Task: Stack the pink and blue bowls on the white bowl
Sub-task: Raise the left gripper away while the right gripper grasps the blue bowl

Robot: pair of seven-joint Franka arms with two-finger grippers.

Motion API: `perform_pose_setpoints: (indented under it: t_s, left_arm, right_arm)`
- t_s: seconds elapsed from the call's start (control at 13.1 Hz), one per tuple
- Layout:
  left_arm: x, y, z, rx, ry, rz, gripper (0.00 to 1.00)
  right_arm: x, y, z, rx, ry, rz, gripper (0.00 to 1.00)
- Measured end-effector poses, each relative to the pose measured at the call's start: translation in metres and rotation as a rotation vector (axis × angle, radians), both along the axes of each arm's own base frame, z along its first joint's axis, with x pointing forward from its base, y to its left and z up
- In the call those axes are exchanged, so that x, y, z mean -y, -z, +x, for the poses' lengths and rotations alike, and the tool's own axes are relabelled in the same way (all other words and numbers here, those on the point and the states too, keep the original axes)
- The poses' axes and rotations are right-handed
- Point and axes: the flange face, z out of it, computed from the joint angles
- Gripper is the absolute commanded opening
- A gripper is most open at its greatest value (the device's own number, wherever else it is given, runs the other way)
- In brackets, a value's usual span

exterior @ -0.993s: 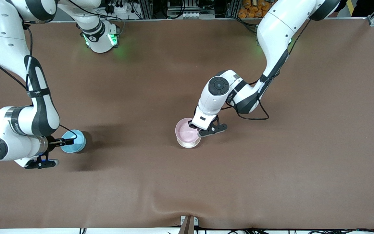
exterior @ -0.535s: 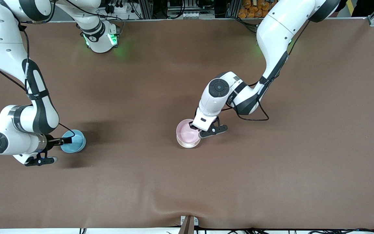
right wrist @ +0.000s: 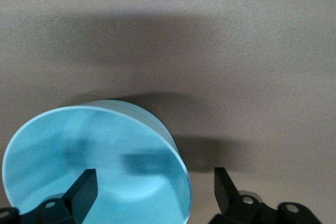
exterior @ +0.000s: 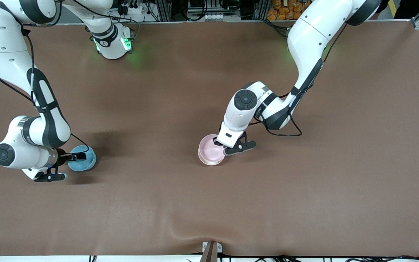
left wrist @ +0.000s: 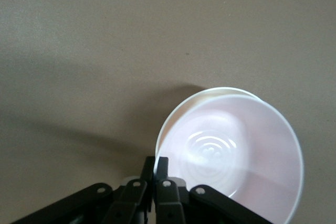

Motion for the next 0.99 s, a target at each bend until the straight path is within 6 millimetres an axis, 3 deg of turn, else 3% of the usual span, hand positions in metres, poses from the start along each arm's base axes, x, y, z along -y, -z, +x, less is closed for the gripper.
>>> perform_pose_setpoints:
  t_s: [0.23, 0.31, 0.53, 0.69, 0.84, 0.99]
  left_arm:
    - [0.000, -0.001, 0.000, 0.002, 0.000, -0.002, 1.00]
    - [0.001, -0.003, 0.002, 0.009, 0.001, -0.004, 1.00]
    - [-0.007, -0.025, 0.017, 0.047, -0.008, 0.001, 1.00]
    - [-0.027, -0.061, 0.031, 0.061, -0.005, 0.041, 1.00]
    - [-0.059, -0.106, 0.045, 0.068, 0.007, 0.094, 1.00]
    - [-0.092, -0.150, 0.054, 0.061, -0.022, 0.116, 1.00]
  right_arm:
    - [0.002, 0.000, -0.001, -0.001, 0.005, 0.003, 0.80]
    - [0.002, 0.000, -0.001, -0.001, 0.004, 0.004, 0.63]
    - [0.002, 0.001, -0.002, -0.009, 0.006, 0.006, 0.43]
    - [0.003, 0.001, -0.002, -0.012, 0.008, 0.006, 0.29]
    - [0.004, 0.001, -0.003, -0.016, 0.007, 0.008, 0.00]
    - [0.003, -0.002, -0.003, -0.020, 0.002, 0.029, 0.00]
